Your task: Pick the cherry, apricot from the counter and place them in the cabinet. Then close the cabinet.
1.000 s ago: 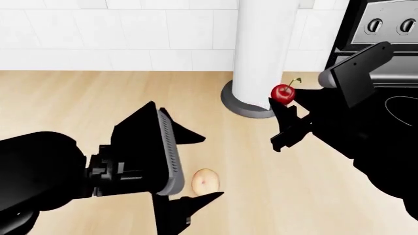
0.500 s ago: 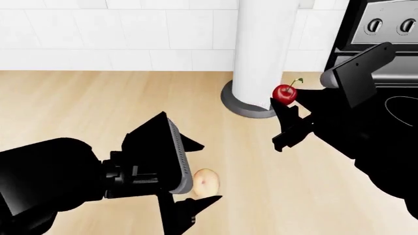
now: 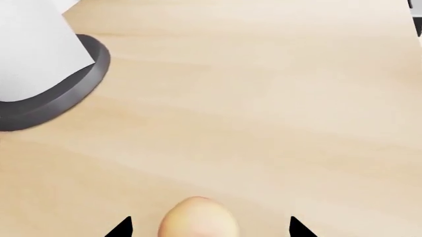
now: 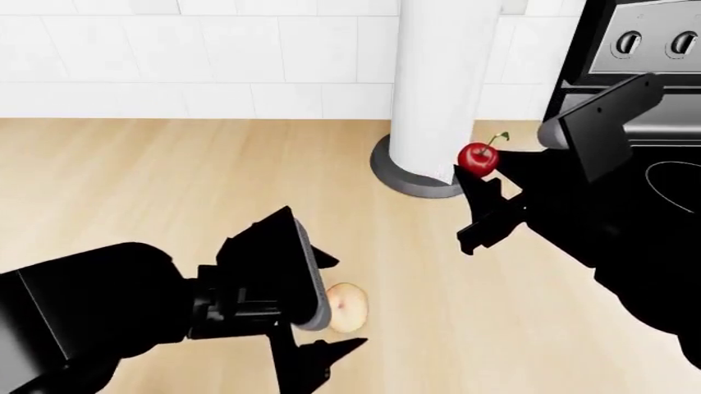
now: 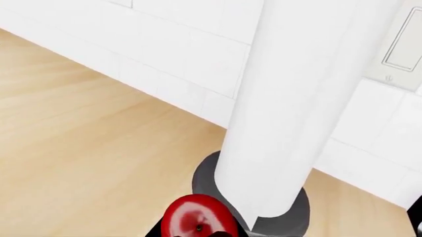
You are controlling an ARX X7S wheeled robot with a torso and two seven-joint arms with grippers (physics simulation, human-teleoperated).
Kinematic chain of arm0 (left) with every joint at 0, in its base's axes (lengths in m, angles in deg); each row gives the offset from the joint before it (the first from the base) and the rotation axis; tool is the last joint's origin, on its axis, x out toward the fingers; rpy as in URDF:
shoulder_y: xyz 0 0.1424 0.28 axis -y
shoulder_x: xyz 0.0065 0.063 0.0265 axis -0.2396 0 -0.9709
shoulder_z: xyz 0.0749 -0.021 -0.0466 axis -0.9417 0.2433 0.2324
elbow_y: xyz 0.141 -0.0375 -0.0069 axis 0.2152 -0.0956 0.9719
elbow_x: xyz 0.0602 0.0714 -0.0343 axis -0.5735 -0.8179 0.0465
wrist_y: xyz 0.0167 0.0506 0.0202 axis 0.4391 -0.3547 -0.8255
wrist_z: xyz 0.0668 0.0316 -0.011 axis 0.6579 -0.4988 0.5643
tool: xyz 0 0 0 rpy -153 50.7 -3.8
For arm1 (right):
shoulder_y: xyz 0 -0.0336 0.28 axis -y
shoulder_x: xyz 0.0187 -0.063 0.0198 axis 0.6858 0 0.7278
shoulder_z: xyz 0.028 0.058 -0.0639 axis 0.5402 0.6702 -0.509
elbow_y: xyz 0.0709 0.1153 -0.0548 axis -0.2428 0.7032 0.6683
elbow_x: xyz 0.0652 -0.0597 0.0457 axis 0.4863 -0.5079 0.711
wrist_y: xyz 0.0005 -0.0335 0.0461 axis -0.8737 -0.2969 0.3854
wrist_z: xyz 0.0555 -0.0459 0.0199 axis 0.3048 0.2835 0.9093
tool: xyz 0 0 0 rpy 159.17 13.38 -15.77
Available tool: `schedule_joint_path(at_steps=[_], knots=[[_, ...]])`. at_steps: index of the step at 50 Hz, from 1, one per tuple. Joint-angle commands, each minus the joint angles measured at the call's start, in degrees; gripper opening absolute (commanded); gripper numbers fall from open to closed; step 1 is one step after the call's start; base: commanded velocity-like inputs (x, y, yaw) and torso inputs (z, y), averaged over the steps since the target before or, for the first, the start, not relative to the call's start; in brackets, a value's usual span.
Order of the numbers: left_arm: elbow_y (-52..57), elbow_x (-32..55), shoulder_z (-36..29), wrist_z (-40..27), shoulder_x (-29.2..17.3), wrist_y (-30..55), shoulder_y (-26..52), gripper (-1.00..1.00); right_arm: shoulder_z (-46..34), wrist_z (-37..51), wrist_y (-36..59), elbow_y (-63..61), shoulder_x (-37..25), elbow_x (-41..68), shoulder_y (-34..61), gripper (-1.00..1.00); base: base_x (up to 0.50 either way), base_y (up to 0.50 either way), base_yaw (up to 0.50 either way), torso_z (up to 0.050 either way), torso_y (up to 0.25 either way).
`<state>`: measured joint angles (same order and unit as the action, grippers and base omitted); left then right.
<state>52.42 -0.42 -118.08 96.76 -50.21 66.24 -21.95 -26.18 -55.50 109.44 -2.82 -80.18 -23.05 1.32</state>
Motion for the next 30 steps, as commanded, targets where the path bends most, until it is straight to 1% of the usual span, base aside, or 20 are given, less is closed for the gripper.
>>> schedule_joint_path(at_steps=[1, 30], knots=[[-2.8, -2.5, -2.3, 0.5, -0.3, -2.0, -0.5, 1.0, 0.0, -0.1, -0.6, 0.1, -0.1, -0.3, -0.5, -1.0, 0.0, 0.0, 0.0, 0.0, 0.0], [-8.0, -5.4, -5.0, 0.9, 1.2, -6.4, -2.4, 1.0, -0.3, -0.3, -2.7, 1.2, -0.6, -0.9, -2.2, -1.0, 0.0, 0.0, 0.0, 0.0, 0.0]])
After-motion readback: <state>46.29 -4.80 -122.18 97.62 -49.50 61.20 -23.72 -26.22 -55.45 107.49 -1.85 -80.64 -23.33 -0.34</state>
